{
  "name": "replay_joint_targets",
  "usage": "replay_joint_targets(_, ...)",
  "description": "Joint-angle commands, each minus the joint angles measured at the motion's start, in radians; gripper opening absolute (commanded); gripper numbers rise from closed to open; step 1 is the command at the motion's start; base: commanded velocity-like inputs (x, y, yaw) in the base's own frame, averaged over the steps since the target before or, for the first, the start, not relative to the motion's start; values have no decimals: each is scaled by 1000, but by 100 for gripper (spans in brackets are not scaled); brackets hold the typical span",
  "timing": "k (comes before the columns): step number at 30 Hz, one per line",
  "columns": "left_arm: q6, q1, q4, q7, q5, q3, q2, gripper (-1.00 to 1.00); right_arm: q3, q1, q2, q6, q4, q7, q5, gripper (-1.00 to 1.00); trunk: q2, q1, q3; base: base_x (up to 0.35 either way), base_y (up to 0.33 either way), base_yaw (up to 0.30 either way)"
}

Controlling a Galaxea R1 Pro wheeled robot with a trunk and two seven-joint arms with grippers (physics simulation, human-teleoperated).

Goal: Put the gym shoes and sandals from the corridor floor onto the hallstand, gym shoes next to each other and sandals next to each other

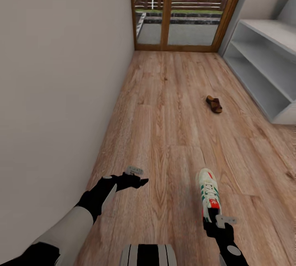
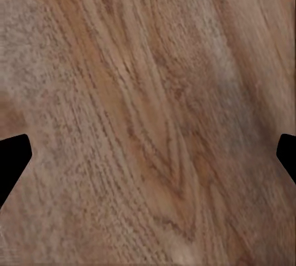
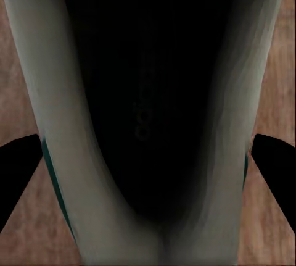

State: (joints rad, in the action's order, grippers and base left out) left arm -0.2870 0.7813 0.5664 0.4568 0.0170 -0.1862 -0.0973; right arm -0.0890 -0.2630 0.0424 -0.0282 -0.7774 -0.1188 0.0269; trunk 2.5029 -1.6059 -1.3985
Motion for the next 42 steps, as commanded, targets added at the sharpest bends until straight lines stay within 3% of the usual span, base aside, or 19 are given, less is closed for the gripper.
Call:
replay_joint_targets(1, -6, -3, 2, 1, 2, 0, 2, 100, 1, 0, 3, -3, 2, -2, 2, -100, 0, 1, 5, 0, 0, -153)
replay_joint_targets(8, 51, -47, 2, -47, 2, 0, 8, 100, 2, 7, 13, -38, 7, 0, 2, -100, -2, 4, 42, 0, 0, -149)
replay_joint_targets(10, 108, -90, 1, -104, 2, 0, 11, 100, 2, 25, 14, -116, 10, 0, 3, -100, -2, 5, 53, 0, 0, -139)
replay_joint_targets(16, 179, -158, 2, -147, 3, 1, 17, 100, 2, 70, 14, -169, 9, 1, 2, -100, -24, 17, 83, 0, 0, -135)
replay_joint_targets(19, 235, -197, 1, -177, 4, 21, 28, 100, 2, 88, 14, -177, 10, 2, 2, -100, -45, 29, 97, 0, 0, -129)
replay_joint_targets(22, 294, -244, 1, -202, 3, 68, 34, 100, 2, 106, 14, -197, 20, 2, 2, -100, -66, 40, 111, 0, 0, -124)
replay_joint_targets(29, 375, -312, 2, -210, 2, 119, 36, 100, 2, 113, 14, -263, 57, 2, 1, -100, -115, 67, 143, 0, 0, -121)
replay_joint_targets(42, 416, -346, 2, -251, 3, 134, 36, 100, 2, 114, 13, -277, 98, 1, -1, -100, -192, 109, 198, 0, 0, -120)
